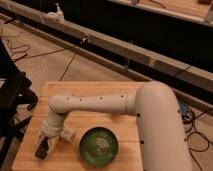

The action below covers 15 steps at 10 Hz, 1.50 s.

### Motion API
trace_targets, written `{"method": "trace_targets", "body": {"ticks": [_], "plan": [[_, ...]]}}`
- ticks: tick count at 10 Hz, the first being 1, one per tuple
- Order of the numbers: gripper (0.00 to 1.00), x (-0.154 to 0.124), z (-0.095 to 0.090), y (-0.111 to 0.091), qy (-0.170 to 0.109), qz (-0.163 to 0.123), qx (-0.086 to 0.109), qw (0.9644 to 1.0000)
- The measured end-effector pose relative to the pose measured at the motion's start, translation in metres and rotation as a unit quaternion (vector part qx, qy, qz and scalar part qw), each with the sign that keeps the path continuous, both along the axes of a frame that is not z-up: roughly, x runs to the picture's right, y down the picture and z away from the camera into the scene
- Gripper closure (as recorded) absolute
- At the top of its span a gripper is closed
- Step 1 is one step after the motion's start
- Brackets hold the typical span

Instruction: Place the eraser in the ceramic cup

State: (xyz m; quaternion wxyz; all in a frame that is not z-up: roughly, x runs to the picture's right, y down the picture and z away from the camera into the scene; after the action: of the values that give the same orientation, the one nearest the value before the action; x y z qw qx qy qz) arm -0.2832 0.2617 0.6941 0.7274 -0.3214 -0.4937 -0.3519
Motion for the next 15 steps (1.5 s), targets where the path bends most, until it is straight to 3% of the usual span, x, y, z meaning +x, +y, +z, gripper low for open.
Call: {"method": "trace_targets", "body": {"ticks": [2, 4, 6, 8, 10, 11, 15], "plan": [[1.00, 0.035, -0.012, -0.014, 0.045, 0.025, -0.002, 0.9987], [1.00, 0.067, -0.019, -0.025, 0.089, 0.053, -0.009, 0.9946], [1.00, 0.104, -0.026, -0.040, 0.138, 0.088, -0.016, 0.9864], [1.00, 0.148, -0.033, -0.061, 0.185, 0.125, -0.025, 0.9744], [1.00, 0.175, -0.036, -0.078, 0.211, 0.151, -0.024, 0.9654], [1.00, 0.178, -0.037, -0.080, 0.215, 0.156, -0.024, 0.9638], [1.00, 0.178, -0.036, -0.080, 0.215, 0.156, -0.024, 0.9640]]}}
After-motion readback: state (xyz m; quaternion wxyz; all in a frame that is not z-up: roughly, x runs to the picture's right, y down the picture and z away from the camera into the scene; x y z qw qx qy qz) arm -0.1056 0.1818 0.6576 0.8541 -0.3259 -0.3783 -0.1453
